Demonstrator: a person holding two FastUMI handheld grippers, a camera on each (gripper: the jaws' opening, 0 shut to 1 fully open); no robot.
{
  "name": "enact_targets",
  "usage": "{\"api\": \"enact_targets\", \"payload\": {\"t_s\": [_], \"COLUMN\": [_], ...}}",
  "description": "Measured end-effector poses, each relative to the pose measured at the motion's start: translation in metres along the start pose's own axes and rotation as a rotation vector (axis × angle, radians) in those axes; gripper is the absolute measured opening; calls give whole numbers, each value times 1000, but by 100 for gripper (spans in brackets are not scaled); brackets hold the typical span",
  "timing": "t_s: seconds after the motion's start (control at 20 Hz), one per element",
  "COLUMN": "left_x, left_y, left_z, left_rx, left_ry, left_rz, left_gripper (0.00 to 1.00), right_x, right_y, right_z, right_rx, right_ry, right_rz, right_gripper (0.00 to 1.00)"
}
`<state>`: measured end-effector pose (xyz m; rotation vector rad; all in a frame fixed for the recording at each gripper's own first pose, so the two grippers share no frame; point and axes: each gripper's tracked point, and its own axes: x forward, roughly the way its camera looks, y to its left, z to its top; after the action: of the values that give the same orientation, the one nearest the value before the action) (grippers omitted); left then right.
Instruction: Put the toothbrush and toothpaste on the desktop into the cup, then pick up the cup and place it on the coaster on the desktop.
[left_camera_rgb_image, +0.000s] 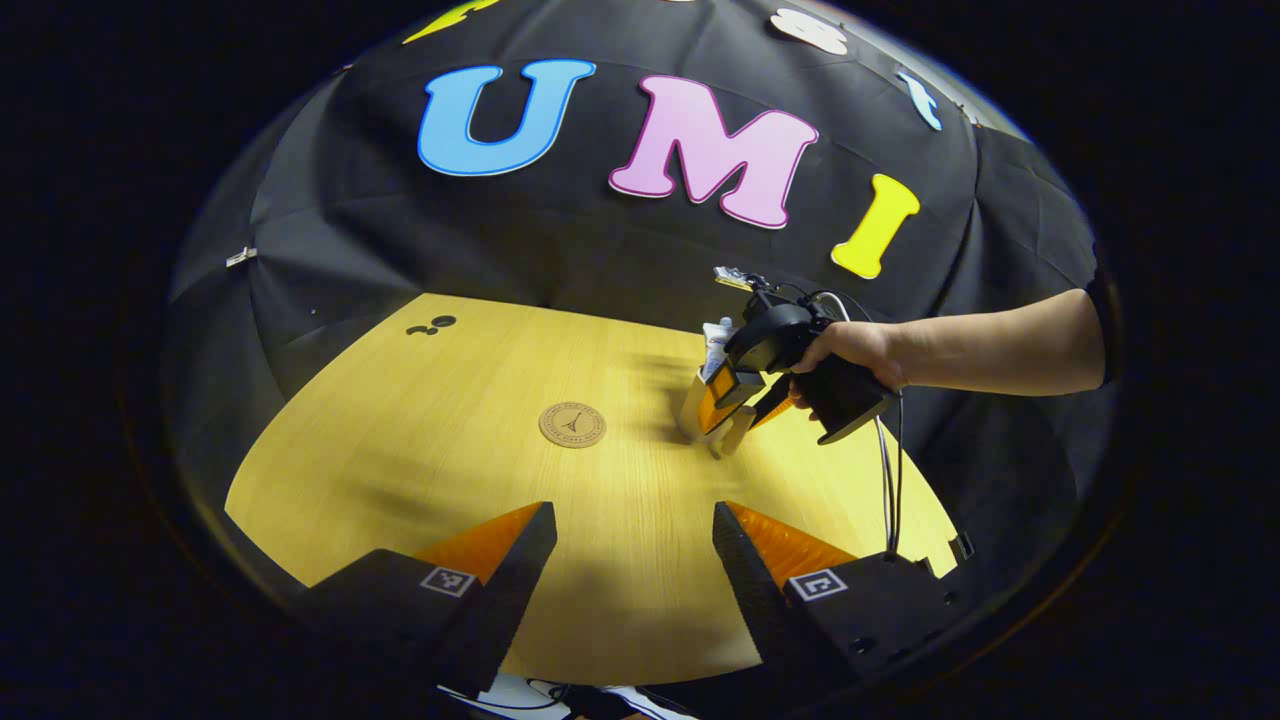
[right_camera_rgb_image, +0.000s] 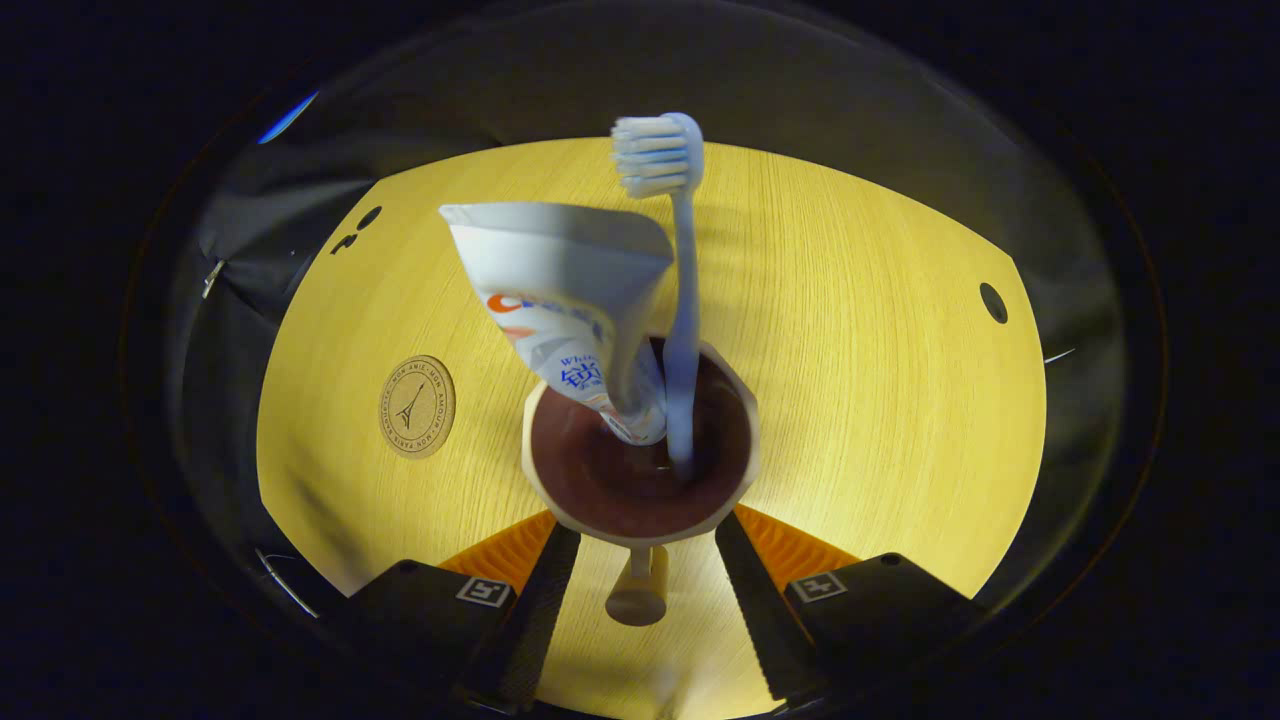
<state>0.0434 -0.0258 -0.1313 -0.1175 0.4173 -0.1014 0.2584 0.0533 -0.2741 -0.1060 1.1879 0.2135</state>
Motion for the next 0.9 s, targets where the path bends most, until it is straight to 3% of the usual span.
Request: {"api": "enact_targets", "payload": {"t_s": [0.1,0.2,0.25,0.35,0.4,0.6,0.75,0.9], "left_x": [0,-1,0,1,2,4,-1,1], "left_y": [8,16,18,22,23,26,37,36], "left_z": [-1,0,0,-2,-2,-5,3,4], "left_rx": [18,26,24,10,0,-32,15,31], "left_ry": [6,12,15,22,26,36,-5,-16], "left_rz": [19,33,36,39,42,45,97,92], "left_gripper": [98,98,98,98,98,98,98,98], "right_x": [2,2,-1,3,0,-3,-5,-10], "right_y": [-1,-3,-2,-2,-1,2,13,27], "right_z": [-2,-4,-6,-7,-7,-8,-8,-4], "right_rx": [1,-17,-18,-21,-33,-77,-99,-98], "right_ry": [9,19,29,21,24,22,7,1], "right_rz": [-16,-22,-18,-24,-21,-11,-1,23], "right_gripper": [61,64,58,35,30,25,22,22]}}
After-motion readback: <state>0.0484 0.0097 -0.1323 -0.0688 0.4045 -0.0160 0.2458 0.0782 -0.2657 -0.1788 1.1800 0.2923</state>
